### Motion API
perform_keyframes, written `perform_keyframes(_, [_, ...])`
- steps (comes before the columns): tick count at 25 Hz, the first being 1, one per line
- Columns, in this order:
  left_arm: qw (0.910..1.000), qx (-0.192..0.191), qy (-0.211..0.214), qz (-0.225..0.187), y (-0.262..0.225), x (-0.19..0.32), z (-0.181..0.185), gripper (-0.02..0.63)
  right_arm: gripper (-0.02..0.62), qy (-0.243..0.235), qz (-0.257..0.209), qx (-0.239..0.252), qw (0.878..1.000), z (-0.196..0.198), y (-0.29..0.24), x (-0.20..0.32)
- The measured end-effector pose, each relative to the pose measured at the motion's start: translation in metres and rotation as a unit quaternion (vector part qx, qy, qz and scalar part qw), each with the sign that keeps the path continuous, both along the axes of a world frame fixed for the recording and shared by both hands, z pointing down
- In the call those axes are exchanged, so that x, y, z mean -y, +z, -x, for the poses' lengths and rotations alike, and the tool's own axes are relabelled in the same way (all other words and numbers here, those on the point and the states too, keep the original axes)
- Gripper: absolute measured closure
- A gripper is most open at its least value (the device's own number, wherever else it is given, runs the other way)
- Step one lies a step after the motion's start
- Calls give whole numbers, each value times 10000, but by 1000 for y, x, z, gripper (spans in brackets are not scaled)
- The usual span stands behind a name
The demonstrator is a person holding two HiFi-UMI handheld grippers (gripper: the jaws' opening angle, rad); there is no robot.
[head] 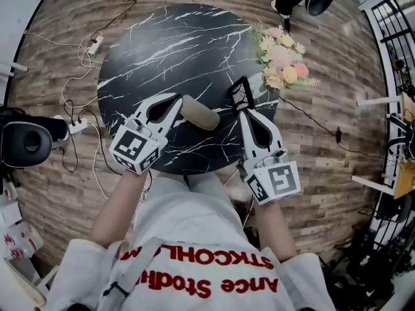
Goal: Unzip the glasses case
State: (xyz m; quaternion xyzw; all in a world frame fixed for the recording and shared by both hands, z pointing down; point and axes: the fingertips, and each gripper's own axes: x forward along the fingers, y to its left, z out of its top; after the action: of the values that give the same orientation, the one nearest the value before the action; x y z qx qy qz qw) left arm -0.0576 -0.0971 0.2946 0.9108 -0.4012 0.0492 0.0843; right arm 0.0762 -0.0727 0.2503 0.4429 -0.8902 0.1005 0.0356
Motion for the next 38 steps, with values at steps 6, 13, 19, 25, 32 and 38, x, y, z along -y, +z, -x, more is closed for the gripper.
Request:
perform_keyframes(6, [9985, 201, 405, 315, 43, 23, -4, 606, 583, 148, 516, -78, 9985, 5, 46, 8])
perform_keyframes(13, [9858, 826, 1349, 563, 88, 35, -19, 606, 583, 668, 1105, -44, 9916, 10, 102, 13])
perform_keyframes(19, [9516, 866, 2662, 1270, 130, 34, -38, 548, 583, 847, 1468, -335, 9850, 5, 138, 2])
perform_keyframes(25, [8961, 1495, 3811, 1718, 175, 23, -60, 427, 583, 1121, 1783, -406, 9767, -3, 165, -17])
perform_keyframes(32, [8141, 2358, 5037, 1670, 202, 11, -81, 316, 583, 1320, 2052, -401, 9689, -9, 185, -34])
perform_keyframes(38, [7252, 3301, 5779, 1763, 231, -16, -79, 281, 583, 1200, 2048, -443, 9704, 0, 188, -34])
